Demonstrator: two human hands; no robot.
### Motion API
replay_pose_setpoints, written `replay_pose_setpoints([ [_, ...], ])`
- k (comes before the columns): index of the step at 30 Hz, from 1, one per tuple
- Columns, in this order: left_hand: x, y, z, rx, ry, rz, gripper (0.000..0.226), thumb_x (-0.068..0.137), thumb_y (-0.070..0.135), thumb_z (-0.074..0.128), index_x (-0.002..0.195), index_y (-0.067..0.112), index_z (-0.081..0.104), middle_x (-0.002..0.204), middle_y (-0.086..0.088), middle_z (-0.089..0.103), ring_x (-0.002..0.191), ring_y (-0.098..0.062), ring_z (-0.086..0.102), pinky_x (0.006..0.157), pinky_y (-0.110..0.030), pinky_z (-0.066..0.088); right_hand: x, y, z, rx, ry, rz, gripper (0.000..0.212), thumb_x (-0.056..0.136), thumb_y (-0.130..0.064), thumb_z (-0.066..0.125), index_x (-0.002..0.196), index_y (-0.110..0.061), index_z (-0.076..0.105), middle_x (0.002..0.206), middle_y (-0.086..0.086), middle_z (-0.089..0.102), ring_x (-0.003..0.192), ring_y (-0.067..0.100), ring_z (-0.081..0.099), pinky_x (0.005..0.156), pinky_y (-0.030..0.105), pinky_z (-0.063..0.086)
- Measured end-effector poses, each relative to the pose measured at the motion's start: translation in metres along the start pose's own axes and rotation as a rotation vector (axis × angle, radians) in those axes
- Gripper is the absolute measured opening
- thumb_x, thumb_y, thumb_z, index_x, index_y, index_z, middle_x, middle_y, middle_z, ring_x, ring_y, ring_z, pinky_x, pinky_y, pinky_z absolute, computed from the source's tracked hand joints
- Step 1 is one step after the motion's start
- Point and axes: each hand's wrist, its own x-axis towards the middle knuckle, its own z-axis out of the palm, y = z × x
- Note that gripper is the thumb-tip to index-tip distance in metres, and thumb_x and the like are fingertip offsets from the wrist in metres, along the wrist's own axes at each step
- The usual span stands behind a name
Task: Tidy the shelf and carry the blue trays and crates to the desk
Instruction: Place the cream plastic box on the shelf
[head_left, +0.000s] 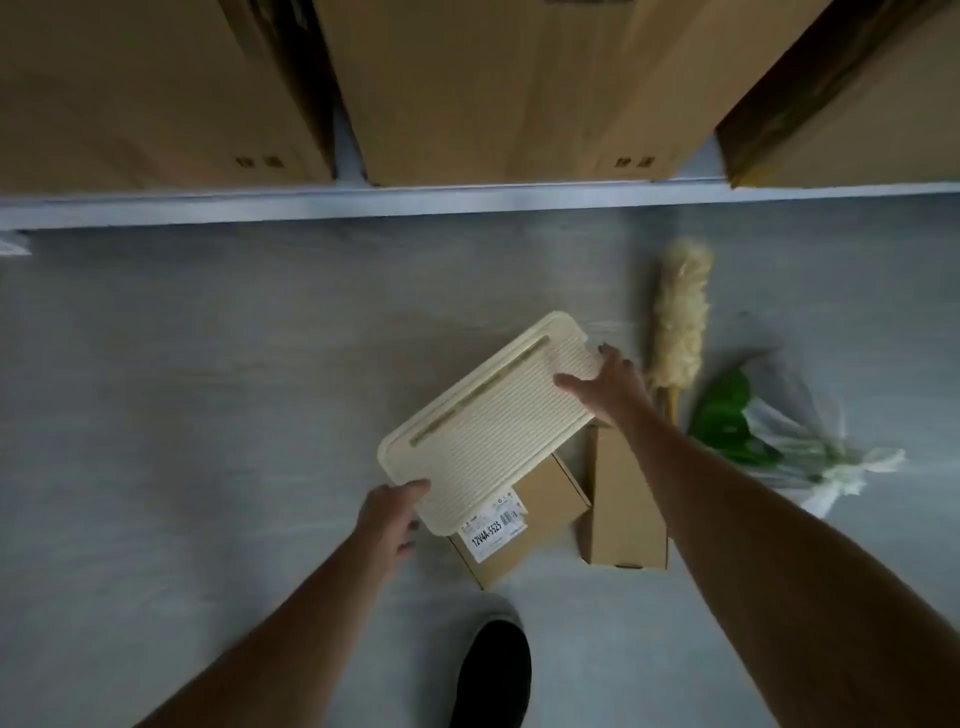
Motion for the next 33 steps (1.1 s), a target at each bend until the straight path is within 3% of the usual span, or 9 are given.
replay_pose_setpoints([
  [2, 0.001, 0.000, 0.006, -0.140, -0.058, 0.014, 0.058, 0.084, 0.025, 0.070, 0.134, 0.007, 0.047, 0.117, -0.014, 0.064, 0.103, -0.034, 0.065, 0.081, -0.043, 0.057, 0.004, -0.003, 0.002, 0.036, -0.020, 0.007, 0.087, 0.076, -0.049, 0.078, 0.144, -0.014, 0.036, 0.141, 0.013, 0.050, 0.120, 0.032, 0.056, 0.085, 0.037, 0.048],
  [5, -0.017, 0.004, 0.008, -0.203, -0.033, 0.058, 0.059, 0.082, 0.018, 0.072, 0.135, 0.013, 0.047, 0.124, -0.014, 0.062, 0.109, -0.034, 0.062, 0.084, -0.045, 0.057, -0.004, -0.007, -0.005, 0.091, 0.023, -0.017, 0.075, 0.073, -0.042, 0.081, 0.134, -0.014, 0.046, 0.125, 0.006, 0.061, 0.104, 0.026, 0.062, 0.075, 0.033, 0.047],
  [9, -0.095, 0.028, -0.011, -0.263, 0.042, 0.117, 0.052, 0.085, 0.015, 0.070, 0.131, 0.017, 0.047, 0.124, -0.010, 0.059, 0.104, -0.029, 0.059, 0.071, -0.034, 0.054, -0.059, -0.035, -0.046, 0.130, 0.086, -0.058, 0.077, 0.066, -0.051, 0.079, 0.129, -0.020, 0.048, 0.119, 0.000, 0.062, 0.101, 0.023, 0.064, 0.085, 0.044, 0.056],
  [13, -0.222, 0.060, -0.051, -0.294, 0.127, 0.233, 0.052, 0.086, 0.016, 0.069, 0.132, 0.022, 0.046, 0.125, -0.007, 0.056, 0.110, -0.030, 0.055, 0.088, -0.043, 0.053, -0.171, -0.084, -0.125, 0.181, 0.105, -0.104, 0.073, 0.077, -0.048, 0.076, 0.135, -0.018, 0.044, 0.117, -0.001, 0.057, 0.098, 0.022, 0.060, 0.085, 0.044, 0.056],
  [18, -0.415, 0.104, -0.111, -0.255, 0.218, 0.449, 0.057, 0.087, 0.012, 0.065, 0.139, 0.024, 0.044, 0.126, -0.004, 0.053, 0.109, -0.028, 0.053, 0.078, -0.037, 0.050, -0.333, -0.145, -0.237, 0.306, 0.106, -0.146, 0.069, 0.081, -0.045, 0.073, 0.136, -0.016, 0.042, 0.126, 0.008, 0.060, 0.103, 0.027, 0.061, 0.088, 0.047, 0.055],
  [20, -0.491, 0.119, -0.136, -0.178, 0.287, 0.543, 0.061, 0.085, 0.012, 0.067, 0.140, 0.025, 0.044, 0.130, -0.006, 0.055, 0.112, -0.030, 0.056, 0.089, -0.044, 0.053, -0.395, -0.168, -0.279, 0.355, 0.122, -0.156, 0.068, 0.082, -0.044, 0.073, 0.137, -0.017, 0.042, 0.127, 0.010, 0.060, 0.107, 0.031, 0.061, 0.091, 0.045, 0.053],
  [23, -0.591, 0.138, -0.170, -0.095, 0.363, 0.694, 0.063, 0.081, 0.014, 0.069, 0.139, 0.022, 0.045, 0.131, -0.009, 0.059, 0.115, -0.031, 0.057, 0.097, -0.045, 0.049, -0.476, -0.201, -0.334, 0.411, 0.180, -0.214, 0.065, 0.080, -0.047, 0.072, 0.132, -0.019, 0.045, 0.122, 0.008, 0.062, 0.102, 0.028, 0.061, 0.089, 0.044, 0.052],
  [28, -0.715, 0.157, -0.223, -0.047, 0.444, 0.918, 0.061, 0.079, 0.031, 0.066, 0.136, 0.028, 0.045, 0.119, 0.004, 0.059, 0.107, -0.024, 0.058, 0.092, -0.045, 0.050, -0.571, -0.254, -0.403, 0.544, 0.215, -0.384, 0.064, 0.067, -0.070, 0.068, 0.118, -0.042, 0.041, 0.106, -0.009, 0.060, 0.094, 0.020, 0.066, 0.078, 0.050, 0.061],
  [33, -0.773, 0.191, -0.276, -0.205, 0.464, 1.021, 0.059, 0.072, 0.045, 0.066, 0.126, 0.030, 0.050, 0.116, 0.003, 0.060, 0.106, -0.029, 0.061, 0.091, -0.052, 0.053, -0.621, -0.326, -0.450, 0.593, 0.245, -0.513, 0.055, 0.075, -0.054, 0.075, 0.117, -0.029, 0.050, 0.100, -0.007, 0.064, 0.083, 0.018, 0.069, 0.072, 0.047, 0.062],
])
